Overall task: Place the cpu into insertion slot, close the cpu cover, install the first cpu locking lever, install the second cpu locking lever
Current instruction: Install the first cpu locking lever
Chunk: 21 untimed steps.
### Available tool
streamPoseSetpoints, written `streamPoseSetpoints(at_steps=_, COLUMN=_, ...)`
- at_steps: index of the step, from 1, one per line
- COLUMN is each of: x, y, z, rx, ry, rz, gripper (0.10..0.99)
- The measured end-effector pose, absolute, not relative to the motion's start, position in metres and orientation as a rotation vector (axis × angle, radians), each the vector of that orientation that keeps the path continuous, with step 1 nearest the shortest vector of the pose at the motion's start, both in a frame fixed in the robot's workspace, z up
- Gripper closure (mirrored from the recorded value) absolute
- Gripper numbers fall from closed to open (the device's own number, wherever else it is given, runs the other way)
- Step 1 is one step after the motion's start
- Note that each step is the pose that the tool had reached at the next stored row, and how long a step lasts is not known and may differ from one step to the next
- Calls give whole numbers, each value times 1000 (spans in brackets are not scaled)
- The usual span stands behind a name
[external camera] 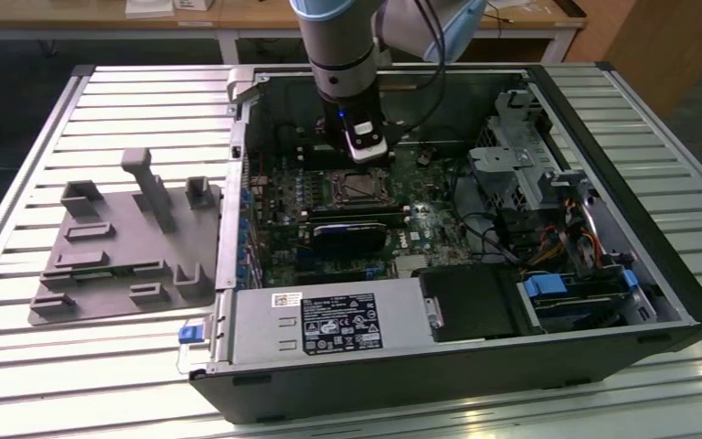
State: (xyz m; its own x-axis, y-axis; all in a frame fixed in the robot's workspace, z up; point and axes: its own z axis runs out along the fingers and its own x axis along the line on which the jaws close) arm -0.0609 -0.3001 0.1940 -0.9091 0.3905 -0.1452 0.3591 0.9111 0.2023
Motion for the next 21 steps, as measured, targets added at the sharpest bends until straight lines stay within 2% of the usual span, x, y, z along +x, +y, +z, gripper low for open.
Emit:
streamPoseSetpoints(at_steps=11, x=-61, y=-300, z=193, rx=571, ry=2891, rz=252, gripper=984)
streamPoseSetpoints(at_steps=21, x=-61, y=-300, z=210, rx=569, ry=2891, rz=242, gripper=984)
